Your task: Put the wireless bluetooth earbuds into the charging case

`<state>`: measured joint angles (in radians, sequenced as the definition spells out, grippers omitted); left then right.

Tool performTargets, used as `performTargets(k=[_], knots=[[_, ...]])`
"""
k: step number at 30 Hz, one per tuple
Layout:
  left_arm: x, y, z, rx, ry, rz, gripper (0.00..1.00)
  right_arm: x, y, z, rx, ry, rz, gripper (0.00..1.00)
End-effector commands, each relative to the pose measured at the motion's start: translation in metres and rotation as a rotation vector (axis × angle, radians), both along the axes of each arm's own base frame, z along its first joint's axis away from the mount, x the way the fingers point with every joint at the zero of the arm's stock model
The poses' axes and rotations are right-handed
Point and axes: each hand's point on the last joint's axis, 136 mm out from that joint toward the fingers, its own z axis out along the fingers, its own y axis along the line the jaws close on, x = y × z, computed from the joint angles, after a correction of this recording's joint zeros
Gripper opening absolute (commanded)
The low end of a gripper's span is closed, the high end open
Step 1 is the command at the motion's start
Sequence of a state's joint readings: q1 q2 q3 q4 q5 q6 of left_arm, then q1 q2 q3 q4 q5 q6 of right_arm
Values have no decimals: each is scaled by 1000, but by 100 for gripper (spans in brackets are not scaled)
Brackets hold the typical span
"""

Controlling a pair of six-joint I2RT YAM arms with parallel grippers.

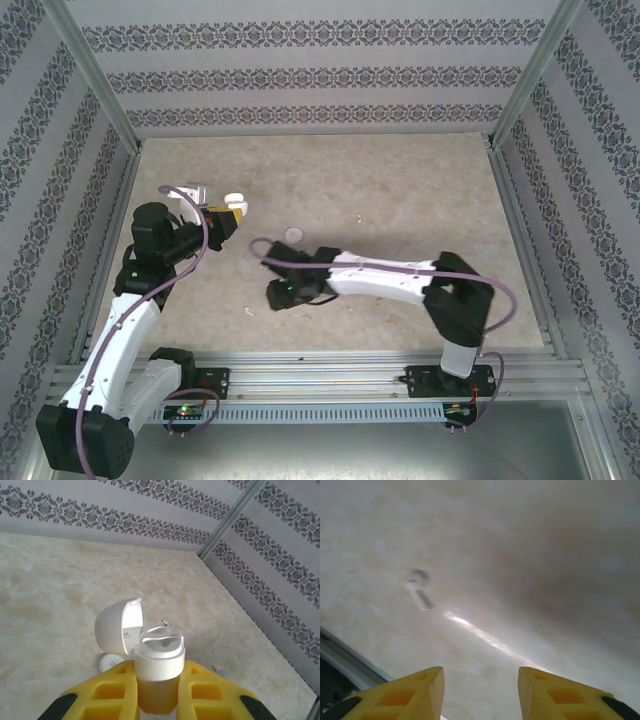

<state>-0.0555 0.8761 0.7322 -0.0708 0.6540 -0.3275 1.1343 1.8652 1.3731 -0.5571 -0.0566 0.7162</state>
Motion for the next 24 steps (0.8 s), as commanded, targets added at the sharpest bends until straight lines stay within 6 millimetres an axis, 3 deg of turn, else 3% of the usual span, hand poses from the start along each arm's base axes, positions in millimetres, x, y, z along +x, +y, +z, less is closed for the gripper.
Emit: performTargets(k=[1, 6, 12, 19, 24], knots=[[3, 3, 4, -80, 23, -3, 0, -5, 32, 3, -69, -89, 80, 43], [16, 7, 12, -180, -3, -28, 0, -1, 55, -26, -172, -97, 125, 36], [30, 16, 17, -219, -7, -41, 0, 7, 66, -40, -161, -63, 93, 34], [29, 23, 12, -202, -2, -46, 0, -4, 79, -56, -185, -4, 86, 43], [28, 28, 3, -208, 1, -31, 0, -9, 70, -65, -277, 31, 63, 46]])
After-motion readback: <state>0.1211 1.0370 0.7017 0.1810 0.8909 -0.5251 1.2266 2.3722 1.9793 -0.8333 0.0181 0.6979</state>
